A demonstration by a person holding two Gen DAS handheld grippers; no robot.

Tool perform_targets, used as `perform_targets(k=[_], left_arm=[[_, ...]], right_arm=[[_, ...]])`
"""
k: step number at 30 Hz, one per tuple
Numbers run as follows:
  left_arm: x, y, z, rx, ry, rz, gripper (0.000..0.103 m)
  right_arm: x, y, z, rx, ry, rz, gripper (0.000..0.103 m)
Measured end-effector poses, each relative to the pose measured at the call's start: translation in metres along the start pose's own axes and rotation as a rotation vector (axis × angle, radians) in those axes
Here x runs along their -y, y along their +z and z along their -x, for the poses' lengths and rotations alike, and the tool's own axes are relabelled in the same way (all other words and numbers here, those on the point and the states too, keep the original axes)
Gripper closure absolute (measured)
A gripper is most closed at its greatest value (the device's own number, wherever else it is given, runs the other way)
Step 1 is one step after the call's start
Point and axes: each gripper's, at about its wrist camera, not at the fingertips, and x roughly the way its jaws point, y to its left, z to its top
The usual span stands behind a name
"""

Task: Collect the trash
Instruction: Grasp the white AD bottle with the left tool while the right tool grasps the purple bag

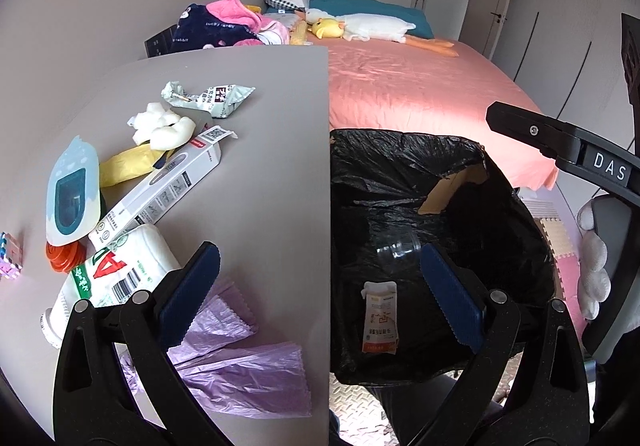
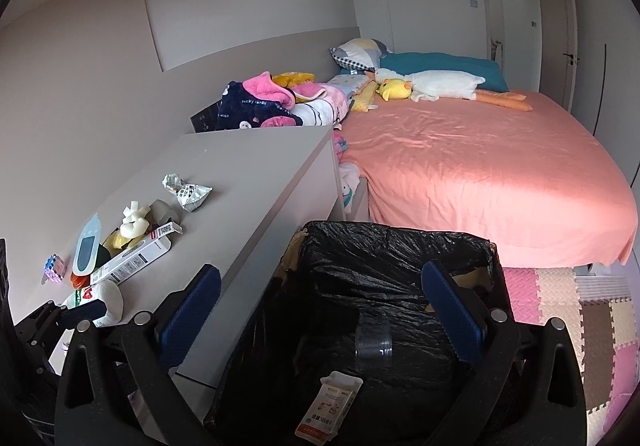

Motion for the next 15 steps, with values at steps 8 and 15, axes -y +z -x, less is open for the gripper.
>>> perform_targets(k=[8,15], left_arm=[[-0.022,-0.01,0.006,-0.011,0.039,0.02,0.006],[-0.045,-0.015,0.016,-0.008,0.085,0.025,0.006]], right_arm=[[-0.02,-0.004,-0.01,-0.026,0.027,0.024,0.003],[-0.044,-0.009,-0.019,-0.051,0.05,0.063,0.003]])
